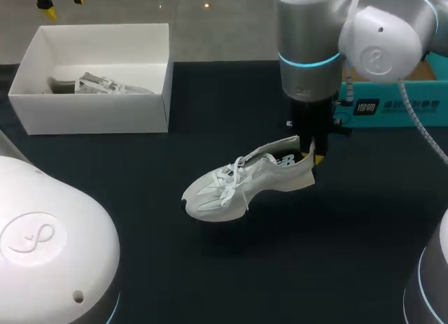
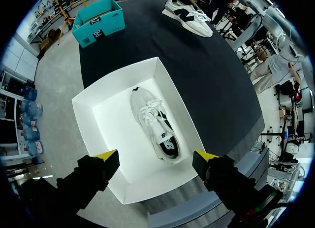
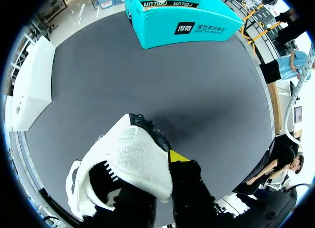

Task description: Take the shoe out of the shoebox, open the shoe tongue, remove and reinsert the insole, then place the shoe into the shoebox

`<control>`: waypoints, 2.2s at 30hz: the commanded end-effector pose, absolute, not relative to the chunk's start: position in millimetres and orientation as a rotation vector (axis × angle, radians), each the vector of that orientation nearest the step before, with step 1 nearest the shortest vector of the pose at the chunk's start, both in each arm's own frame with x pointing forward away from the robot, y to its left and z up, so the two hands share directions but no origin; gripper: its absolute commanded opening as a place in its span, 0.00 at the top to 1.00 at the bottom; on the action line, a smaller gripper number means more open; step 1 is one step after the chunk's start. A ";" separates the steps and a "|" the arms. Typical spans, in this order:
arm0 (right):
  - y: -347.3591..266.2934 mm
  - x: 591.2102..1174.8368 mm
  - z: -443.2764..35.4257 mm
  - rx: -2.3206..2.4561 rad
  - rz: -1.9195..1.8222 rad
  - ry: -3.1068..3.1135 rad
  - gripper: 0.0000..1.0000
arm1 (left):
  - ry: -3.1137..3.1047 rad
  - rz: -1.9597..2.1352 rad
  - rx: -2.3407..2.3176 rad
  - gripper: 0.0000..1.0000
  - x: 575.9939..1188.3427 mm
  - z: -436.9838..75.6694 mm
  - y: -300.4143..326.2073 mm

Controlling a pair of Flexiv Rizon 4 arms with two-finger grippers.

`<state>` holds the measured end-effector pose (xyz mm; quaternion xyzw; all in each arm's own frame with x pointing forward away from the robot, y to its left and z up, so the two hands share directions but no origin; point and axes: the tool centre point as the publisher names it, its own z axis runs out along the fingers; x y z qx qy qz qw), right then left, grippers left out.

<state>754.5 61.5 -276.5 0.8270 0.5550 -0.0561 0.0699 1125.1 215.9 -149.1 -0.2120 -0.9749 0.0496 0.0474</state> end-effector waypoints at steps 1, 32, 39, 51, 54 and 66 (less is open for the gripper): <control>69.0 759.8 -307.7 2.493 -0.178 1.672 1.00 | -2.972 0.151 -0.648 0.00 1125.5 -148.9 216.3; 61.0 758.1 -369.3 2.486 -0.169 1.672 0.00 | -2.972 0.151 -0.648 0.00 1125.5 -148.9 216.3; 63.8 756.3 -311.6 2.434 -0.001 1.724 0.00 | -2.972 0.151 -0.648 0.00 1125.5 -148.9 216.3; 58.7 776.3 -257.9 2.223 0.392 2.097 0.00 | -2.972 0.151 -0.648 0.00 1125.5 -148.9 216.3; 58.7 776.3 -257.9 2.223 0.392 2.097 0.00 | -2.972 0.151 -0.648 0.00 1125.5 -148.9 216.3; 62.6 799.6 -258.5 1.473 0.616 2.464 0.00 | -2.972 0.151 -0.648 0.00 1125.5 -148.9 216.3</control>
